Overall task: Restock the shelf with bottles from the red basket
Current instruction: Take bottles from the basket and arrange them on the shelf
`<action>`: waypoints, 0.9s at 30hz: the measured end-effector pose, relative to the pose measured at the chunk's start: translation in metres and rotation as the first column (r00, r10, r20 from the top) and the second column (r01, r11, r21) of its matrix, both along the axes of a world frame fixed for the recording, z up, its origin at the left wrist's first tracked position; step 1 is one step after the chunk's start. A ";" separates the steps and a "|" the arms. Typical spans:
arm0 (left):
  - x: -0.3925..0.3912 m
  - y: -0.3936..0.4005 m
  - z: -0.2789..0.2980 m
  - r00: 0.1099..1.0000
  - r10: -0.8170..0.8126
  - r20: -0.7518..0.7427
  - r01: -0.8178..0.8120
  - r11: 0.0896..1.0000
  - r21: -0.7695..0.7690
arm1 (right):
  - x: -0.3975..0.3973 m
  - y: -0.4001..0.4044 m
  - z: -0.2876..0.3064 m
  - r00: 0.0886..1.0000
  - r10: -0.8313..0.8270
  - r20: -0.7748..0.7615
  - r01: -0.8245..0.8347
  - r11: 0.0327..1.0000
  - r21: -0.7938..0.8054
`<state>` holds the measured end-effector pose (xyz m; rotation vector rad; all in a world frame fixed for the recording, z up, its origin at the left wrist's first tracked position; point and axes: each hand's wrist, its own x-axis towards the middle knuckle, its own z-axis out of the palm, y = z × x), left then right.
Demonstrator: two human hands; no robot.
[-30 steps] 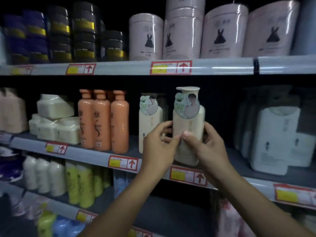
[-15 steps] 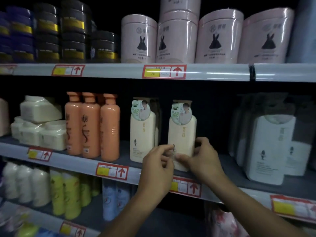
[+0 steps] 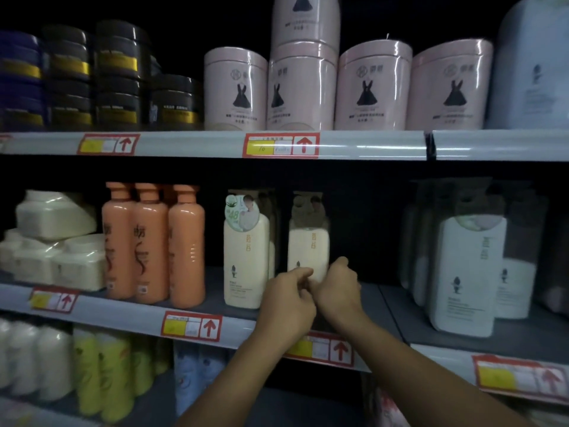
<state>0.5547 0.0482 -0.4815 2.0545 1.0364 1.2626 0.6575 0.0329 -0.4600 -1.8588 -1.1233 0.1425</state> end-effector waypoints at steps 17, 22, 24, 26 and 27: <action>0.024 0.021 0.017 0.962 -0.112 -0.248 0.059 0.976 -0.210 | 0.031 0.001 0.000 0.995 0.069 0.070 -0.064 0.996 -0.067; 0.030 0.010 0.019 0.980 -0.088 -0.180 0.049 0.977 -0.209 | 0.036 -0.038 -0.004 0.963 0.121 0.240 -0.126 0.992 0.008; 0.028 0.001 0.020 0.995 -0.052 -0.088 0.036 0.983 -0.179 | 0.037 -0.053 -0.008 0.952 0.148 0.267 -0.167 0.985 0.052; 0.024 -0.012 0.018 0.996 -0.054 0.066 0.065 0.983 -0.170 | 0.035 -0.068 -0.012 0.948 0.180 0.262 -0.214 0.971 0.108; 0.022 -0.021 0.017 0.986 -0.075 0.150 0.102 0.978 -0.179 | 0.033 -0.076 -0.013 0.949 0.197 0.245 -0.236 0.961 0.143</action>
